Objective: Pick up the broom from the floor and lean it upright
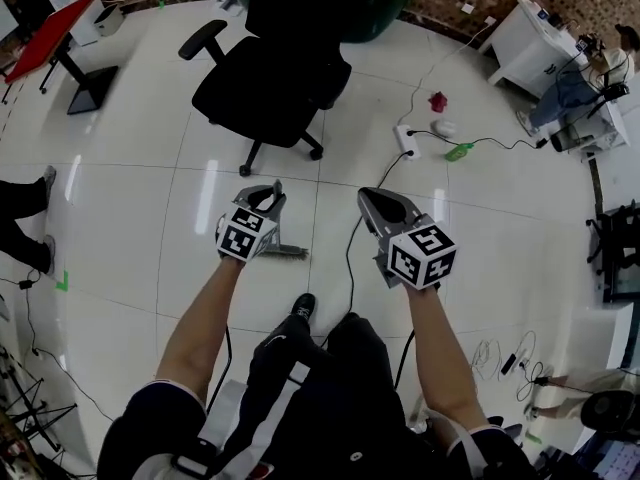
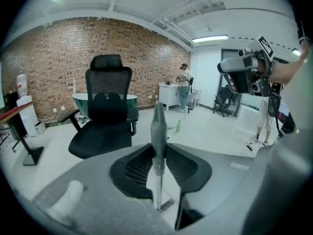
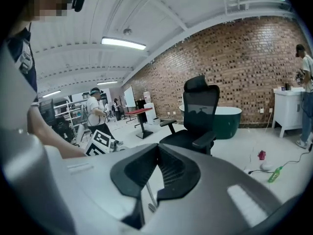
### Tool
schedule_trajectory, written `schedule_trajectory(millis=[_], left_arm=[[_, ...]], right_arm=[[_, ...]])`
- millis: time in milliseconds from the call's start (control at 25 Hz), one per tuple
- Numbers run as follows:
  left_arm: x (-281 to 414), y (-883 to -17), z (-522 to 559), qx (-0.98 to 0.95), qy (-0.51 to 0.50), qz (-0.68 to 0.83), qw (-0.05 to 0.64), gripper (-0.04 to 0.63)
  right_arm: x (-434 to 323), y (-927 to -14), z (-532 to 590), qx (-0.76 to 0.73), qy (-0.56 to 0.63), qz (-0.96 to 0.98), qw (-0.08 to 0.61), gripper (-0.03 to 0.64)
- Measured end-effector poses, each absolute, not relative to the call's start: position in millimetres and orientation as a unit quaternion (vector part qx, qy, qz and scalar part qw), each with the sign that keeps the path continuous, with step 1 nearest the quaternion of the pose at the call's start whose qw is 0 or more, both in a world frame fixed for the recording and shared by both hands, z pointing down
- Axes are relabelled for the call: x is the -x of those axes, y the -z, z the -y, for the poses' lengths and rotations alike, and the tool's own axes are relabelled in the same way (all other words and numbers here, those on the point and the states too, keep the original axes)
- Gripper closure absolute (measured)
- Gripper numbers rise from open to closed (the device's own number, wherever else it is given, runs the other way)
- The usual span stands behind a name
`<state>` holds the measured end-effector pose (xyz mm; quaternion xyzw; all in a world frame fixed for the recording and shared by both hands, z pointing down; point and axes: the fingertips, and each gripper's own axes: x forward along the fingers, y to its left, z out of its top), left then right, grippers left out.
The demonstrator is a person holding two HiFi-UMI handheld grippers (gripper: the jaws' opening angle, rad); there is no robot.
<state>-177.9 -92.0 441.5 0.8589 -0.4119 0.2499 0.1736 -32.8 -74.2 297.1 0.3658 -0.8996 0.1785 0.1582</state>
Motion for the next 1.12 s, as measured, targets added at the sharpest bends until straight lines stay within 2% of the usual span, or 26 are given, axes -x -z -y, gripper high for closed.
schedule_trajectory(millis=[480,1120], left_arm=[[231,-383,144,-0.813,-0.201,0.514,0.188,0.505],[318,-395,246,-0.728,-0.290,0.586,0.206,0.505]], right_arm=[[93,-259,146,-0.299,-0.149,0.932,0.138,0.614],[171,-269,296,-0.185,-0.177,0.961,0.108,0.614]])
